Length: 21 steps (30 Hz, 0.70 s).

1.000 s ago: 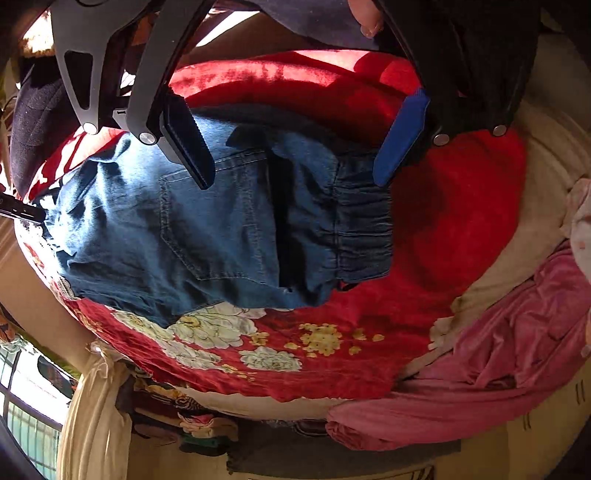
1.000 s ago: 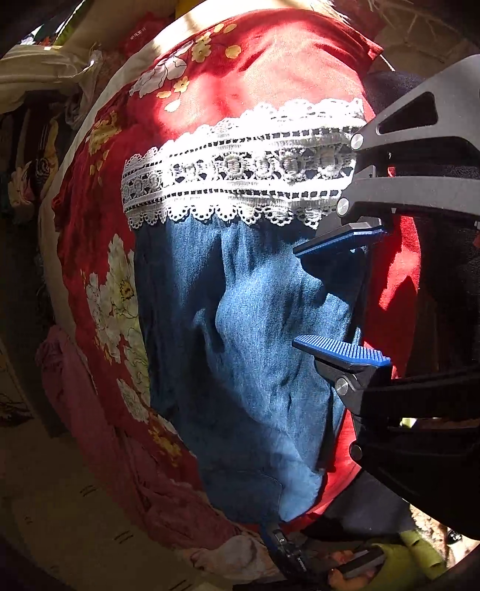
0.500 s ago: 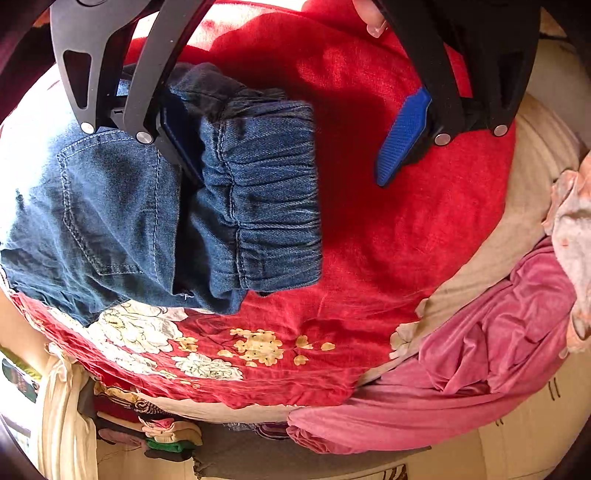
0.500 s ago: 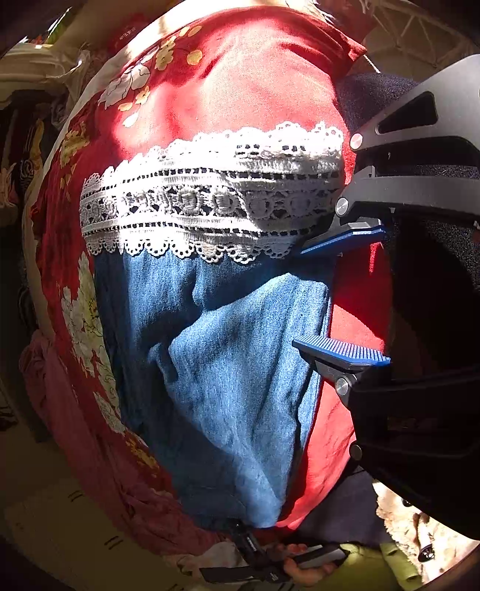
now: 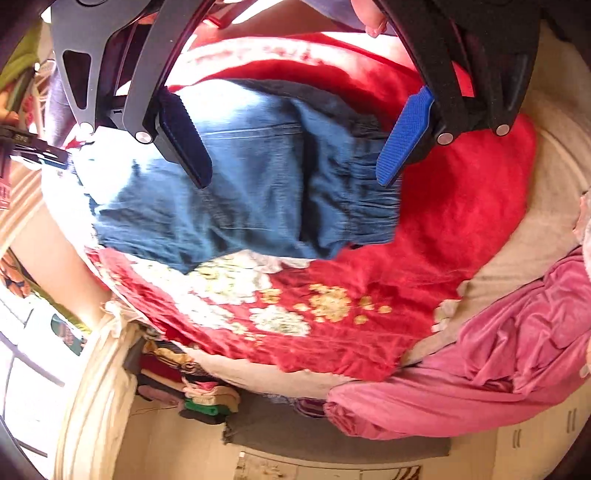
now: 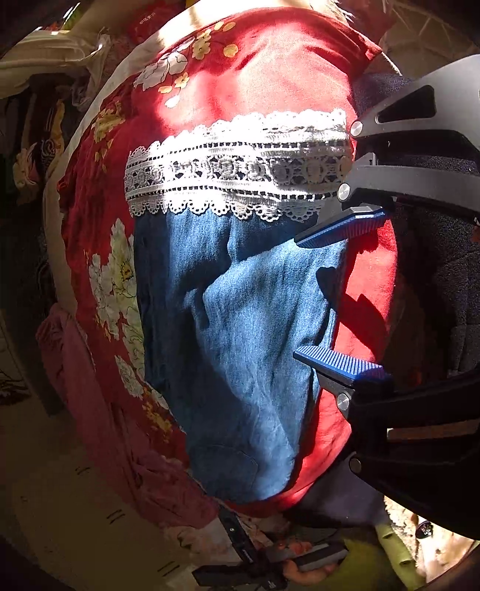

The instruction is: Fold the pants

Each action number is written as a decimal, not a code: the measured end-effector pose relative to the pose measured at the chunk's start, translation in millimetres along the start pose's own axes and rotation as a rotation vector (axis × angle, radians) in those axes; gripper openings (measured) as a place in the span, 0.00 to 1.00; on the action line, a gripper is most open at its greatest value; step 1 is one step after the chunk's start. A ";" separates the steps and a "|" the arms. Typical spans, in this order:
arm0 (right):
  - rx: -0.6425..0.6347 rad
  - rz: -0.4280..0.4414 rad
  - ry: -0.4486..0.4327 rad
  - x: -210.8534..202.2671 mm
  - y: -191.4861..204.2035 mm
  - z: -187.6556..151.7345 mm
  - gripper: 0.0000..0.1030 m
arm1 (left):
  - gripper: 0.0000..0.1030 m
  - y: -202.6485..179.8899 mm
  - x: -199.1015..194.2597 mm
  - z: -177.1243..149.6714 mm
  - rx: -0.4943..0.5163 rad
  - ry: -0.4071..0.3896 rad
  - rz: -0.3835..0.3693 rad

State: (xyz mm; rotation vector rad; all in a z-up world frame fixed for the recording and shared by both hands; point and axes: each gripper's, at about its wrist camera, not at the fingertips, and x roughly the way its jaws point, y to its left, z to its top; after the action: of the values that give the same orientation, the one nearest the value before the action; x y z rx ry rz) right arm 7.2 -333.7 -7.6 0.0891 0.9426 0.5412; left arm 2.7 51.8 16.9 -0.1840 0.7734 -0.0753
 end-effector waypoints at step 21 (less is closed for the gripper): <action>-0.022 0.058 0.003 4.8 -7.5 20.7 0.55 | 0.80 -68.8 75.7 -3.4 0.152 0.191 -0.170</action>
State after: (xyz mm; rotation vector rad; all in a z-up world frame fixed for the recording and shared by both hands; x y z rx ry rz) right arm 28.8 -334.6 -1.2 0.0957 0.9390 0.6056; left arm 54.4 -26.4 -24.2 -0.0985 0.9369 -0.3155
